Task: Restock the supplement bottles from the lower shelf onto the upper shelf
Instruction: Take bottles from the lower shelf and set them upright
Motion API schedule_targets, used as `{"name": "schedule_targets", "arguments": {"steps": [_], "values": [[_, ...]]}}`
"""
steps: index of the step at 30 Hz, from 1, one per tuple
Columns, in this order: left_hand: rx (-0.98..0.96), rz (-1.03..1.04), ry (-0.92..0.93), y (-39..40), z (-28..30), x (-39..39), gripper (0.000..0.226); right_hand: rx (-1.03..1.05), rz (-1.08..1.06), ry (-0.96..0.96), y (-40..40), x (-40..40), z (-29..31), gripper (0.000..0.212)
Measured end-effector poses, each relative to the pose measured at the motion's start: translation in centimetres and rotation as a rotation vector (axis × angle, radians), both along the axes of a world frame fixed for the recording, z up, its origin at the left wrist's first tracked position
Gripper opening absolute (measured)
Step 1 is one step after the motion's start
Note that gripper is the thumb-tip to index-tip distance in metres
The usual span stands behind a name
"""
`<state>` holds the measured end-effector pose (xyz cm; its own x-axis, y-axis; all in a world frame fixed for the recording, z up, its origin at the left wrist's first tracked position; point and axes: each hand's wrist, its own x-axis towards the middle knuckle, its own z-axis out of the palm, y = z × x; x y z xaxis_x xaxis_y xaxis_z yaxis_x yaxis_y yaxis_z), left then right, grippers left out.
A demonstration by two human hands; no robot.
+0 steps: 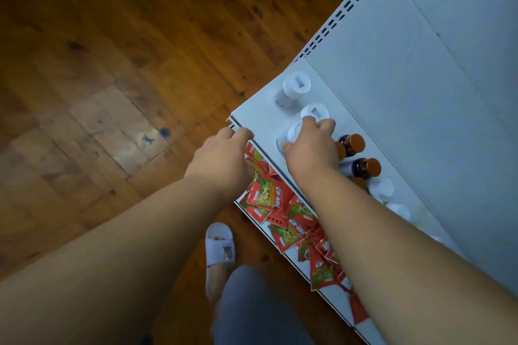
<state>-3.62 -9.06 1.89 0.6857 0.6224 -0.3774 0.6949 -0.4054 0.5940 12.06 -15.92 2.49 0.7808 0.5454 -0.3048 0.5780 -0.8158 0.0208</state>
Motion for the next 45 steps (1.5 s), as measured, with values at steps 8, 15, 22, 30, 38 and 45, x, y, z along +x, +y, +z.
{"name": "schedule_targets", "arguments": {"steps": [8, 15, 22, 30, 38, 45], "values": [[-0.122, 0.108, -0.106, 0.8, 1.7, -0.9, 0.056, 0.178, -0.021, 0.172, -0.3, -1.4, 2.5, 0.056], [-0.411, 0.196, -0.253, 1.3, 13.4, -7.8, 0.071, 0.488, -0.231, 0.622, -2.8, -9.6, 16.7, 0.037], [-0.76, 0.095, -0.397, 0.4, 25.4, -14.1, 0.048, 0.61, -0.45, 0.737, -5.5, -16.5, 28.4, 0.037], [-0.928, -0.175, -0.423, -5.1, 33.6, -11.4, 0.049, 0.974, -0.649, 0.476, -13.5, -19.1, 36.7, 0.035], [-1.203, -0.506, -0.348, -20.4, 40.9, -3.3, 0.044, 1.403, -0.939, 0.113, -30.5, -17.6, 43.0, 0.029], [-0.945, -0.751, -0.417, -39.1, 44.0, 1.0, 0.023, 1.388, -1.024, -0.128, -47.9, -17.2, 45.7, 0.019]]}}
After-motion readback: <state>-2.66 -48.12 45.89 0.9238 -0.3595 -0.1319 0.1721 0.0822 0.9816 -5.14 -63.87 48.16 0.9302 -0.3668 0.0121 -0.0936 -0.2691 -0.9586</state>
